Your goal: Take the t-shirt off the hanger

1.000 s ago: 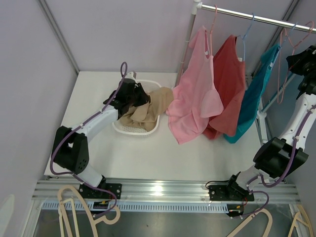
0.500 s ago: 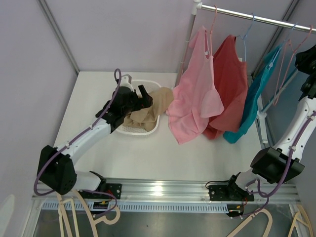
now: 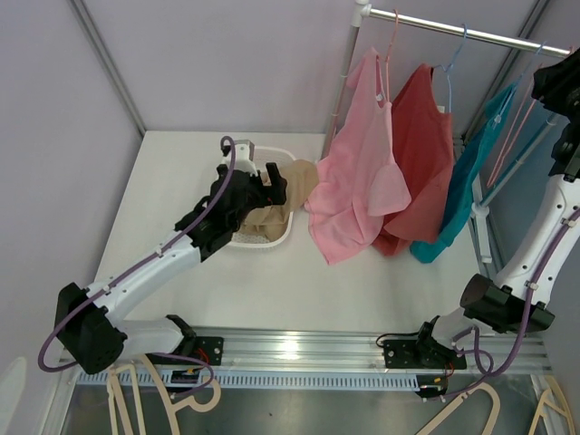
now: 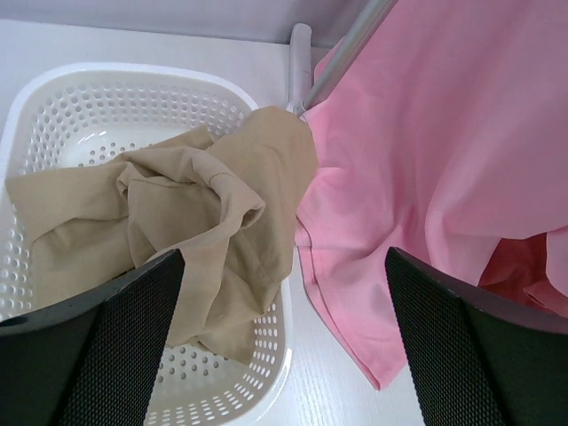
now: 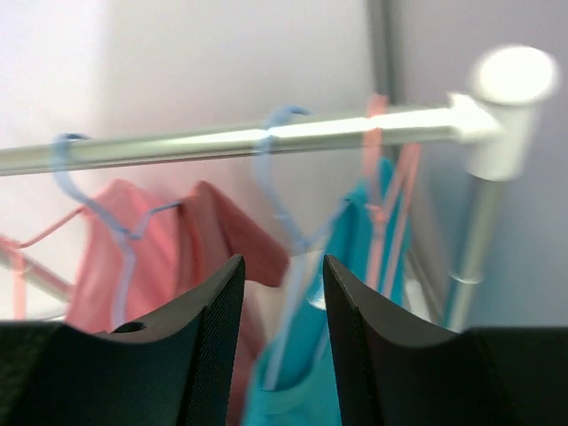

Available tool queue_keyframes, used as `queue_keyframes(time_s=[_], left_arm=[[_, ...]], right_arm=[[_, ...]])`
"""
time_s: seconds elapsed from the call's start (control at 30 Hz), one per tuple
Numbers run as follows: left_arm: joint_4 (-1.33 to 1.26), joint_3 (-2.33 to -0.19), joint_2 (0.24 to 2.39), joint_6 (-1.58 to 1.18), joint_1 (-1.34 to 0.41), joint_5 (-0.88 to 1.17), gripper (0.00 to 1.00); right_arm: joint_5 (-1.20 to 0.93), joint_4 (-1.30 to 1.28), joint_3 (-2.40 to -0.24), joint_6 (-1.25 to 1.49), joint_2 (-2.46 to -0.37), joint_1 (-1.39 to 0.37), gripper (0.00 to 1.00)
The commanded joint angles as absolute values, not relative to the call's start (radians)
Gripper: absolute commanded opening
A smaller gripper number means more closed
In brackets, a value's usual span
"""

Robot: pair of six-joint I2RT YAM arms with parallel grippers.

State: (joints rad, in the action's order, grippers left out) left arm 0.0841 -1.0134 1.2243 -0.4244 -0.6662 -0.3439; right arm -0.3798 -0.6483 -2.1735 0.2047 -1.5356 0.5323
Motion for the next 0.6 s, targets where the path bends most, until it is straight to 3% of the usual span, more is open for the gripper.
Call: queue_keyframes(time_s=[0.0,0.2,0.57], left_arm=[[0.016,-1.005,1.198,-0.339,-0.716,-0.457,1.0],[-0.034,-0.982,1.189,-0.295,-0.749,-0.489,1.0],[-0.055,-0.948,1.166,-0.264,-0.749,-0.474,0.99]], right_arm=[[-0.331,-0.744,-2.278,0.229,-1.577,0.46,0.45],[-0.318,-0.818,-2.356,0.262,-1.647,0.397,0.44],[-0.226,-0.854,-2.293,0.236,-1.68,0.382,0.43]])
